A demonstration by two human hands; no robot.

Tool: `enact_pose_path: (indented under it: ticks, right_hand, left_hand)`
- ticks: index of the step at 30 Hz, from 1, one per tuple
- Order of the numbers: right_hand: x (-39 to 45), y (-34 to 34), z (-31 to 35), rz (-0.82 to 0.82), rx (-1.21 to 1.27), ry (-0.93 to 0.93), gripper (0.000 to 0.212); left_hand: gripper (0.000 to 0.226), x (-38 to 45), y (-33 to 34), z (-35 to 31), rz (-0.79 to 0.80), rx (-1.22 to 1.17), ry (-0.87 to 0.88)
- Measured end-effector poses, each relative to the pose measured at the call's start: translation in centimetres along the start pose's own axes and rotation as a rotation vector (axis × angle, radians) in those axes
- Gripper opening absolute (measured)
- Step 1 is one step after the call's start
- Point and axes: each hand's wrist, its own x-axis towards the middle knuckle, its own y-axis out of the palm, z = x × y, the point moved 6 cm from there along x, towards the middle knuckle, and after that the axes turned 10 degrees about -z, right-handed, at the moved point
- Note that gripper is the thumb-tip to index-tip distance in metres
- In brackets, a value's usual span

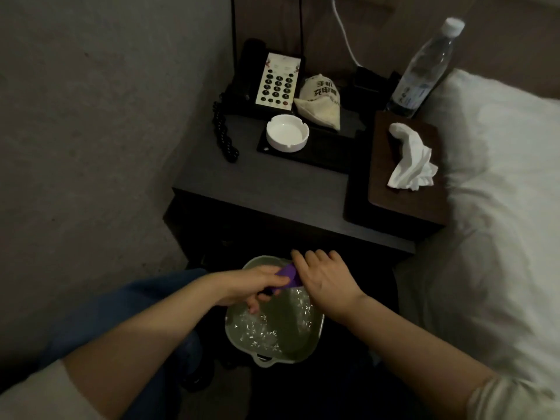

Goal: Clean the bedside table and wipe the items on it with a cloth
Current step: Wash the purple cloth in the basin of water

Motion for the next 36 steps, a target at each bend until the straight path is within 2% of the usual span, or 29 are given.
enact_pose_path:
  ticks: [2,5,8,11,16,20,23,25,28,31,33,36]
  right_hand:
    - [0.2,-0.4,-0.1,0.007,-0.004,0.003,0.038]
    - [0.5,-0.3,0.8,0.080,-0.017,-0.012,0.024]
    - [0.2,1.0,2.1,0.218,-0.099,-0.128,0.020]
    - [-0.2,2.6,2.7,0.320,-0.094,-0.119,0.027]
    - [-0.2,4.7,2.9,0.423,0.107,0.220,0.036]
    - [0.1,5.8,2.9,0.480,0.194,0.307,0.040]
    - [0.1,5.7,2.1,0.459,0.170,0.301,0.040]
    - [-0.4,5.4,1.1,0.433,0.278,0.373,0.041]
    - [-1.1,4.6,-0.1,0.333,0.726,0.619,0.061]
    - [-2.6,2.6,-0.6,0.181,1.272,0.957,0.078]
    - [-3.8,1.1,-0.3,0.157,1.573,1.089,0.067]
    - [-4.6,-1.9,0.8,0.159,1.956,1.002,0.043]
  left_hand:
    - [0.018,0.0,-0.6,-0.9,-0.081,0.307,0.167]
    - [0.031,-0.2,-0.5,-1.1,-0.258,0.921,0.434]
    - [0.035,-0.4,1.1,-0.1,-0.352,1.265,0.567]
    - [0.037,0.0,2.4,0.7,-0.365,1.478,0.597]
    - [0.039,-0.1,2.5,0.8,-0.355,1.625,0.579]
    - [0.037,-0.2,2.2,1.0,-0.321,1.689,0.595]
    - [0.034,0.1,1.8,1.1,-0.395,1.575,0.546]
    - [0.038,0.3,1.1,1.0,-0.449,1.351,0.460]
    - [0.043,0.4,0.1,0.5,-0.422,1.001,0.311]
    - [0.037,-1.2,-0.6,-2.3,-0.530,0.675,0.311]
    - [0.036,-3.0,-0.7,-3.6,-0.522,0.333,0.296]
    - [0.046,-6.3,-0.1,-4.4,-0.421,0.021,0.295]
